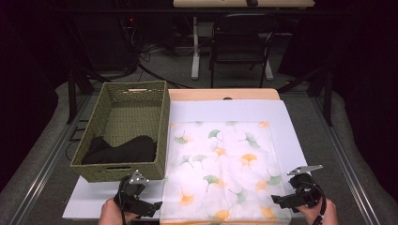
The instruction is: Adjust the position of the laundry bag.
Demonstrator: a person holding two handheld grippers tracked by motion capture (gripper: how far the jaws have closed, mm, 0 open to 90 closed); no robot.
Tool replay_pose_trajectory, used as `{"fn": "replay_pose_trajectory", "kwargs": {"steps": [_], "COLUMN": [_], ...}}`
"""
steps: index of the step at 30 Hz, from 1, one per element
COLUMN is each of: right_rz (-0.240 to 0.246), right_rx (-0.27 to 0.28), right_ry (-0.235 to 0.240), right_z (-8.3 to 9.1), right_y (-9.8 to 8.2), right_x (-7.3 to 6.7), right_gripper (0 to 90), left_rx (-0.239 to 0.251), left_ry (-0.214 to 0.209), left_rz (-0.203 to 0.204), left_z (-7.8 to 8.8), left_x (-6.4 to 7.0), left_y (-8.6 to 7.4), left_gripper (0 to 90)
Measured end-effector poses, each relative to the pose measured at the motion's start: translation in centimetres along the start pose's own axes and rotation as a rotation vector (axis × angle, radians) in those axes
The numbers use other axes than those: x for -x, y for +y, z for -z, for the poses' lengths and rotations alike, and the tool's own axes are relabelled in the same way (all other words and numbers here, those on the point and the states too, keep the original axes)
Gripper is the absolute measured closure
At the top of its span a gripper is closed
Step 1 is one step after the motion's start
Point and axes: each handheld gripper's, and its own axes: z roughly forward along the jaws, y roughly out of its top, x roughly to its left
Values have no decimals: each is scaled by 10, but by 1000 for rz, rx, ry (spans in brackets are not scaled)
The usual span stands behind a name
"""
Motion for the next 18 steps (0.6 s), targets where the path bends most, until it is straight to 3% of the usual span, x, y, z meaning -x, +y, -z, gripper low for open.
{"fn": "replay_pose_trajectory", "kwargs": {"steps": [13, 18], "right_rz": [-6, 2], "right_rx": [-11, -31], "right_ry": [-47, -75], "right_z": [-4, -8], "right_y": [2, 3], "right_x": [-5, -8], "right_gripper": [148, 229], "left_rx": [-29, -42], "left_ry": [-32, -8], "left_rz": [-55, -85], "left_z": [-9, -11], "left_x": [14, 18], "left_y": [3, 4], "left_gripper": [167, 281]}}
